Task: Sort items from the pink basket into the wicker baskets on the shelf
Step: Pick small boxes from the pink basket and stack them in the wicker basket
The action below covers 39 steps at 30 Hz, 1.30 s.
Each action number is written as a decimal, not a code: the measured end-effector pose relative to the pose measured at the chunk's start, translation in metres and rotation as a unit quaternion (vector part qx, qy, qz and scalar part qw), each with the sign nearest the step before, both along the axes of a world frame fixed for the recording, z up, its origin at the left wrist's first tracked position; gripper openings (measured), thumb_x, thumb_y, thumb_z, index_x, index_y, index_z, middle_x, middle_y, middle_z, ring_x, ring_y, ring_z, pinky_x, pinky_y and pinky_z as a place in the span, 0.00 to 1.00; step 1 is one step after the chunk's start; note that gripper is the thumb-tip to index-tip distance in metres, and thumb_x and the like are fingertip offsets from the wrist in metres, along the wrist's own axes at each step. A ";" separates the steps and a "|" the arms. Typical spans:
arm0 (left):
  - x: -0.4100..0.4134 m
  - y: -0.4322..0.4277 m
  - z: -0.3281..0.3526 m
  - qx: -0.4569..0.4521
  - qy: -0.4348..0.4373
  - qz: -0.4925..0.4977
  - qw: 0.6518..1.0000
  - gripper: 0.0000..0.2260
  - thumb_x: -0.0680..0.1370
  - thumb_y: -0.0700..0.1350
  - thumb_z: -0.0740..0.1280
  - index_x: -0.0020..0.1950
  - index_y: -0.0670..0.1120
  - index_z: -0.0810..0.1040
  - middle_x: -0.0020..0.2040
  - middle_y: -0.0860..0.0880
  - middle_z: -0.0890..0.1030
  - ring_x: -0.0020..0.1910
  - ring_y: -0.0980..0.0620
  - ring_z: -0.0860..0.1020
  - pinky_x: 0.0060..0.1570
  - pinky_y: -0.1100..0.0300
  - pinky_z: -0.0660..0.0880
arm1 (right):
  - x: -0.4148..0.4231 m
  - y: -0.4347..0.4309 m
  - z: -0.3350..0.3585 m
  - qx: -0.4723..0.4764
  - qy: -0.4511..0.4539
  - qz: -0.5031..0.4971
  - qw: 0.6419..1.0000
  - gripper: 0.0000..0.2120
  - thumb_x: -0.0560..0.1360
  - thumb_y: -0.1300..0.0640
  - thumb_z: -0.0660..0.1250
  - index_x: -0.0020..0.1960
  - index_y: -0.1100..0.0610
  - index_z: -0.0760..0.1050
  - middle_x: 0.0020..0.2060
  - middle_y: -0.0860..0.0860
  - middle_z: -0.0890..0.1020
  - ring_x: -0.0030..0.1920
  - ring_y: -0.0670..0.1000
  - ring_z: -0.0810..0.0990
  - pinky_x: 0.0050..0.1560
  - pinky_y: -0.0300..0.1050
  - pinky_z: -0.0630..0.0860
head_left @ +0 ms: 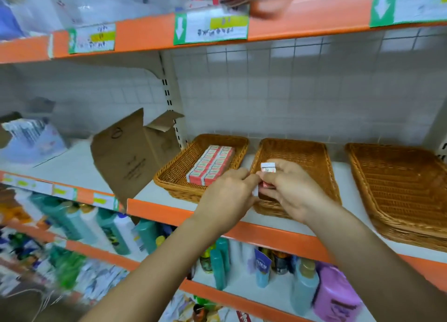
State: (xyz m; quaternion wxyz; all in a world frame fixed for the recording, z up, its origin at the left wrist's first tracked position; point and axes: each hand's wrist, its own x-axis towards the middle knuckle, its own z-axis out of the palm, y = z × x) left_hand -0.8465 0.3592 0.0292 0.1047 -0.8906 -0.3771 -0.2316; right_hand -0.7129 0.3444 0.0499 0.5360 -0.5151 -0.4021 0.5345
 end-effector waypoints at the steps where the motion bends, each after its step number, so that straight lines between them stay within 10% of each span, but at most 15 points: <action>1: -0.007 0.007 0.001 -0.010 0.005 0.000 1.000 0.17 0.74 0.44 0.70 0.62 0.42 0.76 0.50 0.43 0.78 0.50 0.41 0.76 0.46 0.50 0.73 | -0.004 0.009 0.001 0.000 -0.027 0.017 0.999 0.09 0.78 0.70 0.58 0.48 0.60 0.74 0.40 0.53 0.77 0.42 0.47 0.77 0.53 0.47 0.77; 11: -0.050 0.095 0.011 -0.044 0.043 0.046 0.997 0.19 0.78 0.52 0.63 0.69 0.56 0.69 0.58 0.50 0.75 0.57 0.48 0.74 0.50 0.55 0.72 | -0.020 0.105 0.007 0.015 -0.265 0.131 0.955 0.17 0.71 0.74 0.61 0.42 0.53 0.75 0.35 0.51 0.77 0.37 0.48 0.75 0.36 0.41 0.73; 18: -0.064 0.158 0.002 -0.080 0.011 0.058 0.995 0.20 0.78 0.51 0.64 0.70 0.55 0.69 0.58 0.49 0.73 0.57 0.48 0.74 0.52 0.57 0.70 | -0.034 0.159 -0.011 0.027 -0.412 0.069 0.908 0.13 0.71 0.64 0.64 0.55 0.57 0.70 0.44 0.58 0.80 0.39 0.56 0.80 0.45 0.54 0.79; 23: -0.071 0.206 -0.005 -0.106 -0.008 0.044 0.993 0.17 0.77 0.49 0.66 0.66 0.50 0.72 0.59 0.48 0.75 0.57 0.48 0.75 0.54 0.55 0.72 | -0.048 0.197 -0.016 0.073 -0.534 0.018 0.842 0.12 0.74 0.59 0.66 0.57 0.53 0.77 0.55 0.52 0.81 0.55 0.54 0.78 0.48 0.41 0.72; 39: -0.064 0.304 -0.033 -0.142 -0.002 0.014 0.990 0.13 0.78 0.51 0.61 0.59 0.47 0.76 0.54 0.45 0.76 0.53 0.44 0.75 0.48 0.56 0.71 | -0.077 0.272 -0.054 0.009 -0.636 -0.111 0.763 0.08 0.76 0.53 0.63 0.51 0.56 0.77 0.48 0.53 0.82 0.47 0.54 0.80 0.47 0.44 0.75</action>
